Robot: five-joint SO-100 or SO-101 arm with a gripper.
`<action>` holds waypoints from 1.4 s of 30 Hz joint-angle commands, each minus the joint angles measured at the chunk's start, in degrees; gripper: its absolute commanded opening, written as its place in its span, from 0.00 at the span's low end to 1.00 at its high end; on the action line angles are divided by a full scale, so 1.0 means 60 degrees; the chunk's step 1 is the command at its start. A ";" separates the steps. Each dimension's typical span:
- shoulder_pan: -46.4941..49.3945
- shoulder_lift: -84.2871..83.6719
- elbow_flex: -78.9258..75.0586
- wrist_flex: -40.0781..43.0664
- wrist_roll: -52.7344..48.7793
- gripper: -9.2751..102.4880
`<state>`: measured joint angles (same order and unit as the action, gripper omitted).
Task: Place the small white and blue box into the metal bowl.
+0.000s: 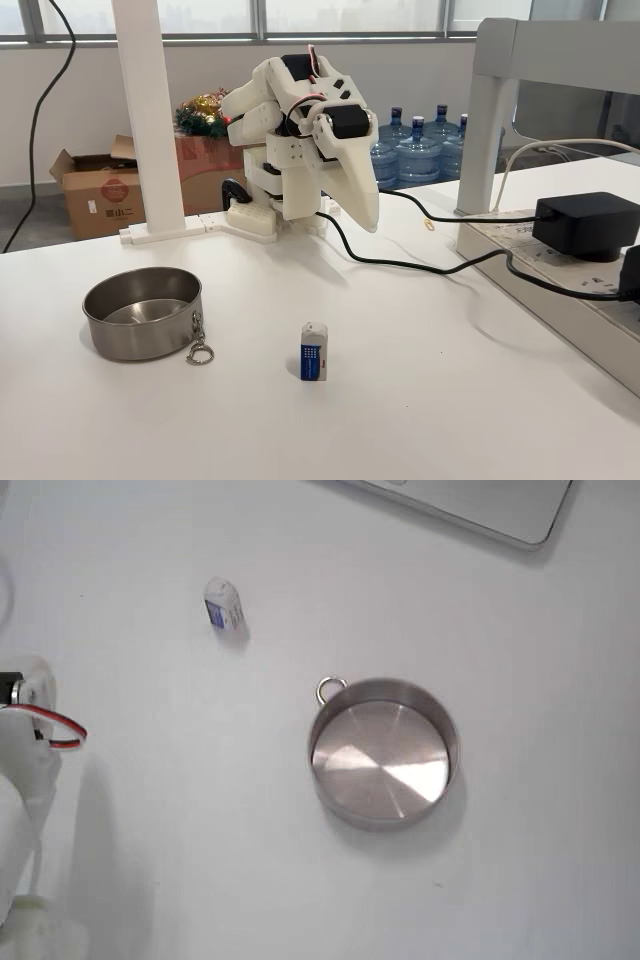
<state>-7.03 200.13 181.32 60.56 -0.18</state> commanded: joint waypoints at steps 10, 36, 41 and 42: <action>0.0864 0.0132 0.0571 -0.1538 0.5625 0.03; 0.3135 -0.3501 0.0630 -0.5288 1.3726 0.04; 0.3003 -0.5303 0.0630 -0.6870 1.4604 0.04; 0.3003 -0.5552 0.0615 -0.7134 1.4663 0.06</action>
<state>11.43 171.04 181.67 22.59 86.13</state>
